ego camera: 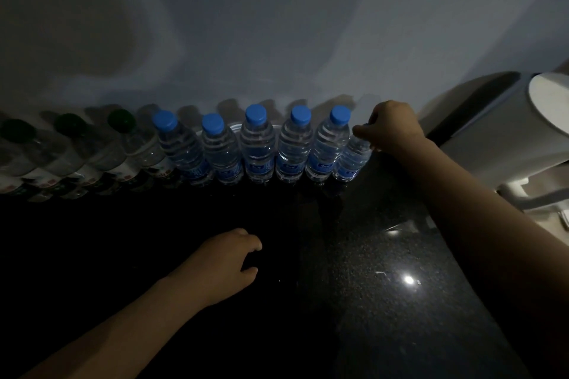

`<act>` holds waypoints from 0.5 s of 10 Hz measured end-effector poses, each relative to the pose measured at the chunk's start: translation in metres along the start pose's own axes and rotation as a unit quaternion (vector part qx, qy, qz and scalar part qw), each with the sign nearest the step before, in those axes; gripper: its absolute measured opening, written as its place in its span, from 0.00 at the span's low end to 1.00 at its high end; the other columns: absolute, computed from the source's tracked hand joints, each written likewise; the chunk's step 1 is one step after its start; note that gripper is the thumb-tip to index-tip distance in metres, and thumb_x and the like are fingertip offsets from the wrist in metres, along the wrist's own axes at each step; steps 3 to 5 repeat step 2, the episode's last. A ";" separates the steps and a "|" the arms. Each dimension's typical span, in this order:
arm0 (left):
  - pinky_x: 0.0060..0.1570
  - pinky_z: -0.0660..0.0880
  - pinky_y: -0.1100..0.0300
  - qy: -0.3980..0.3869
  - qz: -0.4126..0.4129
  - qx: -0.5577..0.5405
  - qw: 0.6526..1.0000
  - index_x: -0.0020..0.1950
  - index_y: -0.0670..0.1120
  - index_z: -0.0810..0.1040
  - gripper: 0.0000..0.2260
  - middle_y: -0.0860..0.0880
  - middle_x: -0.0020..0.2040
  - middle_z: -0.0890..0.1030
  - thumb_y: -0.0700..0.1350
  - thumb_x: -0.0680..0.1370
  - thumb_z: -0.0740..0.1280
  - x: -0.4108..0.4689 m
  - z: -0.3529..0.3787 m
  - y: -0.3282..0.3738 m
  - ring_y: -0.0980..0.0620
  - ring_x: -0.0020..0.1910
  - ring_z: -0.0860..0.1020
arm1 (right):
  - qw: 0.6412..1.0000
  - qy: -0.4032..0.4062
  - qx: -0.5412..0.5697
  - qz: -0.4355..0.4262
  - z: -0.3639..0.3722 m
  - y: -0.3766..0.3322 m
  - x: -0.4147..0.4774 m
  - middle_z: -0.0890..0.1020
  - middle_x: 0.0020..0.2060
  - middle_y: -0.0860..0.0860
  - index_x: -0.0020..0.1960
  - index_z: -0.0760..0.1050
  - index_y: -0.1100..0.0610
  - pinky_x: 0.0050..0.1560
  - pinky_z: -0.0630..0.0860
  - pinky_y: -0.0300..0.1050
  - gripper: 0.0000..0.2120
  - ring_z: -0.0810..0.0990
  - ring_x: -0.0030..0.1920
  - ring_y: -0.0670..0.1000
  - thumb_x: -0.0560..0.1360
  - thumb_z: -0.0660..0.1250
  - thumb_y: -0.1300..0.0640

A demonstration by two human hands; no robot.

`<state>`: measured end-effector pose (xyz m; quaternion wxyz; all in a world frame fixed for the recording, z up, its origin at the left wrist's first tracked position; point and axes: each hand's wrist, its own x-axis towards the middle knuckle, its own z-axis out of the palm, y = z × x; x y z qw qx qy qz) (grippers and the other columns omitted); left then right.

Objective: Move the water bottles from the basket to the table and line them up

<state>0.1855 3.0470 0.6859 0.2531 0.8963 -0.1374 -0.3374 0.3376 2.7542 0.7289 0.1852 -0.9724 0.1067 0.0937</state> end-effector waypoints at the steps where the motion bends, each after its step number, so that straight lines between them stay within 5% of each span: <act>1: 0.58 0.74 0.62 0.005 0.001 -0.009 1.000 0.65 0.51 0.73 0.18 0.55 0.59 0.73 0.48 0.76 0.68 -0.004 -0.001 0.000 0.58 0.56 0.74 | 1.000 0.001 -0.015 0.002 -0.002 -0.002 -0.005 0.82 0.43 0.62 0.49 0.76 0.67 0.49 0.80 0.57 0.18 0.82 0.45 0.59 0.75 0.69 0.50; 2: 0.58 0.74 0.62 0.014 -0.002 -0.002 1.000 0.65 0.52 0.74 0.18 0.55 0.58 0.73 0.49 0.76 0.68 -0.010 -0.006 0.002 0.58 0.55 0.74 | 0.998 0.056 -0.022 0.004 -0.002 0.001 -0.015 0.81 0.47 0.62 0.53 0.76 0.66 0.49 0.79 0.56 0.18 0.80 0.47 0.59 0.75 0.67 0.50; 5: 0.58 0.74 0.62 0.014 -0.002 -0.002 1.000 0.65 0.52 0.74 0.18 0.55 0.58 0.73 0.49 0.76 0.68 -0.010 -0.006 0.002 0.58 0.55 0.74 | 0.998 0.056 -0.022 0.004 -0.002 0.001 -0.015 0.81 0.47 0.62 0.53 0.76 0.66 0.49 0.79 0.56 0.18 0.80 0.47 0.59 0.75 0.67 0.50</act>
